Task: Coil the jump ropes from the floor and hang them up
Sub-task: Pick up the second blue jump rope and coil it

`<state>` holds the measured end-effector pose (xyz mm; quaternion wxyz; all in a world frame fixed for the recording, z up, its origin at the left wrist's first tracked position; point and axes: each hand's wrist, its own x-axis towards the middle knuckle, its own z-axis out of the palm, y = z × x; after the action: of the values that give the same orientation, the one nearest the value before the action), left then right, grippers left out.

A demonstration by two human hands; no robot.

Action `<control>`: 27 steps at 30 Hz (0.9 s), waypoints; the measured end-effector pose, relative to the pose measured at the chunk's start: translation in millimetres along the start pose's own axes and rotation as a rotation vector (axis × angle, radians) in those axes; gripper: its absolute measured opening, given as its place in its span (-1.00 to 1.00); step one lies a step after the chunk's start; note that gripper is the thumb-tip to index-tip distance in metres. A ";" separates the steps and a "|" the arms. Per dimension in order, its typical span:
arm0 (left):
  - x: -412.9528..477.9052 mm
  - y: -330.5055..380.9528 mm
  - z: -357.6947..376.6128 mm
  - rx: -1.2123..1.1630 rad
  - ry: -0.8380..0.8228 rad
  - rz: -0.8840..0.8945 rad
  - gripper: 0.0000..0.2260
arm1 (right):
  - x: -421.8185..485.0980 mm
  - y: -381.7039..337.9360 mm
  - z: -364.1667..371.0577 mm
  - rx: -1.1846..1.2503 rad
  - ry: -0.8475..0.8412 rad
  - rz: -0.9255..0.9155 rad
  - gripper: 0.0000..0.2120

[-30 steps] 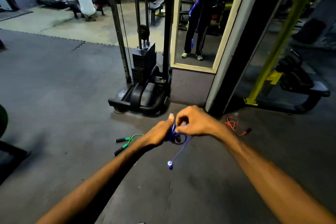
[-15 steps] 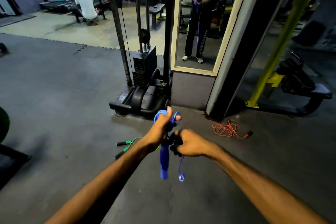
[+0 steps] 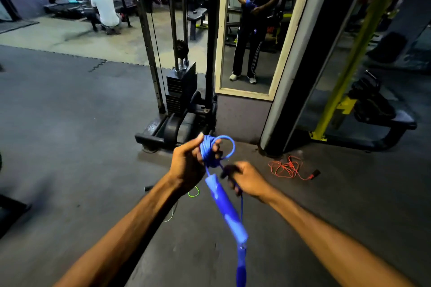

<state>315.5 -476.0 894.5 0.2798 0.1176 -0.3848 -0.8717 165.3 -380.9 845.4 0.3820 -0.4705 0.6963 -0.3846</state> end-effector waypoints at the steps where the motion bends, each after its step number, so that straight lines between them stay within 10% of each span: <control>1: 4.8 -0.3 -2.6 -0.003 0.081 0.037 -0.62 | -6.6 5.4 8.3 -0.056 -0.090 0.013 -0.74; 4: 9.4 -9.1 -11.0 0.512 0.232 0.097 -0.61 | -17.0 -5.9 10.4 -0.188 -0.210 -0.033 -0.83; 9: -6.8 -22.8 -1.4 1.186 -0.057 -0.171 -0.40 | -8.8 -62.6 -27.4 -0.532 -0.172 -0.293 -0.95; 17: -2.6 -0.4 13.9 0.509 -0.177 -0.151 -0.33 | 10.5 -43.3 -41.6 0.033 0.137 -0.235 -0.85; 21: 11.0 7.4 10.4 0.046 0.061 0.018 -0.31 | -2.8 -10.9 -7.8 0.045 0.018 0.059 -0.77; 27: 3.3 -24.2 10.0 1.057 0.181 -0.014 -0.52 | -22.8 -68.5 -4.8 -0.681 -0.272 -0.120 -0.85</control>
<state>299.1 -458.6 883.4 0.2087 0.3197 -0.7447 -0.5474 191.8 -376.3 912.5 0.2692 -0.6575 0.6983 -0.0868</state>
